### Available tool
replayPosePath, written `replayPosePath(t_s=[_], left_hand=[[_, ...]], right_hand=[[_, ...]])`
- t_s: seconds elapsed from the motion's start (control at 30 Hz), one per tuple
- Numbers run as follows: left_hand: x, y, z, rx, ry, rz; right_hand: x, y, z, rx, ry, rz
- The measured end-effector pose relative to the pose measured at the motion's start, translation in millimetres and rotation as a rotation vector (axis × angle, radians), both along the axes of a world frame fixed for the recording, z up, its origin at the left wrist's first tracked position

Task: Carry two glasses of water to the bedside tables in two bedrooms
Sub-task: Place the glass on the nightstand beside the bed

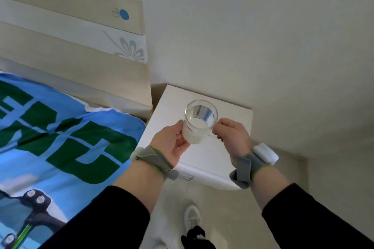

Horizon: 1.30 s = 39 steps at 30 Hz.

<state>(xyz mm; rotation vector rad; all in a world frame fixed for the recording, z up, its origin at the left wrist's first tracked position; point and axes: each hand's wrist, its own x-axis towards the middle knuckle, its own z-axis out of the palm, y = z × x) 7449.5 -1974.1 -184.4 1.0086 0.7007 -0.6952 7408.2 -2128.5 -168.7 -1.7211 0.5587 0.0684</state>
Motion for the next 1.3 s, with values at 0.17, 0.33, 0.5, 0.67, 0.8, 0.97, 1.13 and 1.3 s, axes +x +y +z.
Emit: replayPosePath(t_s=[0.17,0.33,0.5,0.67,0.8,0.97,1.13,1.3], left_hand=[[36,-13,-55,0.068,0.028,0.040],[57,-17,-108,0.166,0.034,0.060],[71,-19,-155,0.227,0.098,0.089],[89,-17,-197,0.274,0.158,0.103],[96,-16,-216,0.266,0.191,0.161],[102,-15,-240,0.241,0.191,0.187],[105,-14,-258,0.230,0.201,0.194],[106,-12,-269,0.213,0.191,0.214]], right_hand=[[43,-8,-61,-0.001,0.027,0.025],[70,-14,-119,0.005,0.051,0.062],[90,-13,-173,0.024,0.097,0.092],[106,-9,-223,0.017,0.135,0.126],[112,-5,-247,0.019,0.149,0.118],[118,0,-276,0.015,0.144,0.081],[121,3,-295,0.032,0.162,0.068],[123,5,-308,0.026,0.157,0.076]])
